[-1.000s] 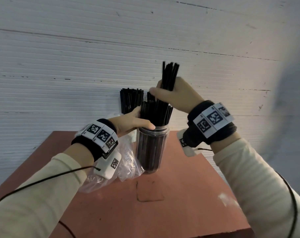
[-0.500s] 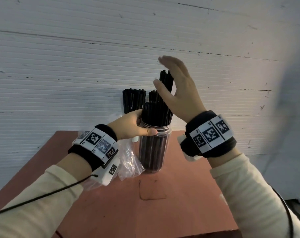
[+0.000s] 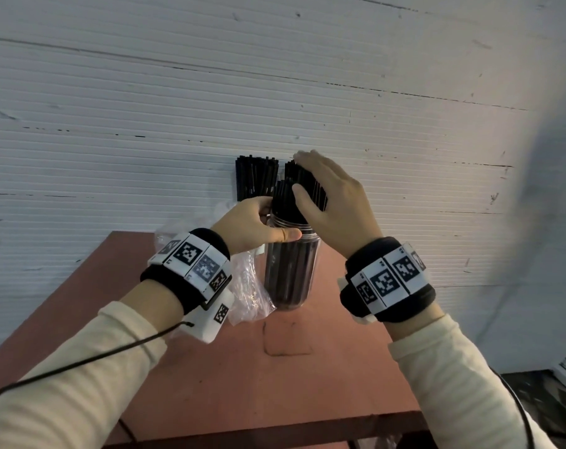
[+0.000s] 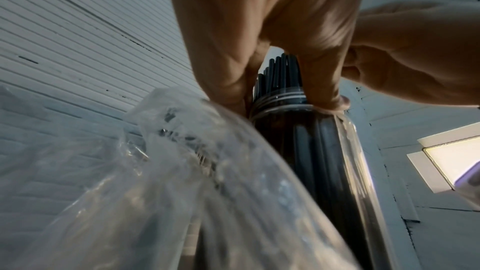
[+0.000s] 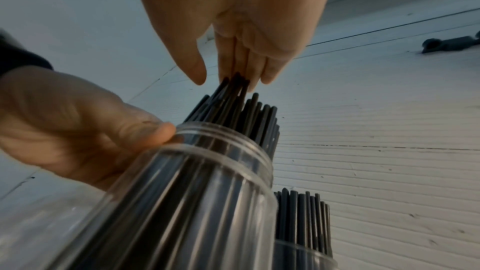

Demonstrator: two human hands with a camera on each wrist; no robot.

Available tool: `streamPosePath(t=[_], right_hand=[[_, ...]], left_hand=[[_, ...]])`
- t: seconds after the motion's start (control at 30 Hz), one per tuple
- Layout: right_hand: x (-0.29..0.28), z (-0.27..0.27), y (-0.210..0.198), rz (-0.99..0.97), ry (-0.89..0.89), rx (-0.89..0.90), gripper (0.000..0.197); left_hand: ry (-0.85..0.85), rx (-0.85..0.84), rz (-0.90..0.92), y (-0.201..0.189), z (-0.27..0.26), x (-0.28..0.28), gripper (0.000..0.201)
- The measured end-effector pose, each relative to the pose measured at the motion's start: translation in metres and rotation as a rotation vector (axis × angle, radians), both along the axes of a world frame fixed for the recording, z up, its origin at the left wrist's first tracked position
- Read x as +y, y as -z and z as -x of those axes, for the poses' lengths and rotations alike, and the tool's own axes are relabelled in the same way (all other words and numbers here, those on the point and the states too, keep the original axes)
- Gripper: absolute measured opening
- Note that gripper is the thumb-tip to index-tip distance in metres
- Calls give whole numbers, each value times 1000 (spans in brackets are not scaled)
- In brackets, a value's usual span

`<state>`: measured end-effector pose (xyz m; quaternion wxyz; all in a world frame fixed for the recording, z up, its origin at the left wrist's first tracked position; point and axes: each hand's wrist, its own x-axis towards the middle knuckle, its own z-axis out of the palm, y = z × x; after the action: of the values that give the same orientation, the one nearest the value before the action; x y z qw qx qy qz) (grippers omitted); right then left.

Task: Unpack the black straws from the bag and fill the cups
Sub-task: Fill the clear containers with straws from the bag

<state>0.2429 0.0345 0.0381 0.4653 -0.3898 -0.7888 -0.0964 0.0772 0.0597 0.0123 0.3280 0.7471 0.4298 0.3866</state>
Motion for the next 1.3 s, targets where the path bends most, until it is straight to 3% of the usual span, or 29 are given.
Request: streamPosePath(t=[0.3, 0.43, 0.57, 0.67, 0.77, 0.8, 0.87, 1.0, 1.07, 1.2, 1.3], right_hand=[[3, -1, 22, -66, 21, 23, 33], [2, -2, 28, -41, -22, 32, 39], [-4, -11, 23, 57, -2, -40, 69], [-8, -23, 16, 253, 13, 94, 99], [-2, -33, 17, 559, 26, 233, 116], [3, -35, 20, 637, 21, 254, 119], [10, -34, 27, 736, -22, 262, 113], [21, -24, 41, 752, -139, 233, 68], [24, -23, 44, 732, -122, 275, 70], [33, -39, 45, 711, -55, 346, 68], [45, -56, 48, 686, 48, 432, 78]], left_hand=[[33, -60, -22, 4, 0, -2, 34], [48, -75, -44, 3, -3, -5, 25], [47, -45, -51, 1, -5, -6, 31], [62, -29, -61, -2, 0, -5, 53], [-9, 21, -92, -2, 7, -1, 81], [-57, 23, -103, -1, 8, 0, 82], [-140, -54, -125, 4, 9, 2, 68], [-323, -95, -154, 20, 10, 13, 47], [-419, -66, -120, 28, 16, 23, 44], [-495, 122, 12, 43, 32, 46, 60], [-507, 126, 73, 47, 37, 62, 76]])
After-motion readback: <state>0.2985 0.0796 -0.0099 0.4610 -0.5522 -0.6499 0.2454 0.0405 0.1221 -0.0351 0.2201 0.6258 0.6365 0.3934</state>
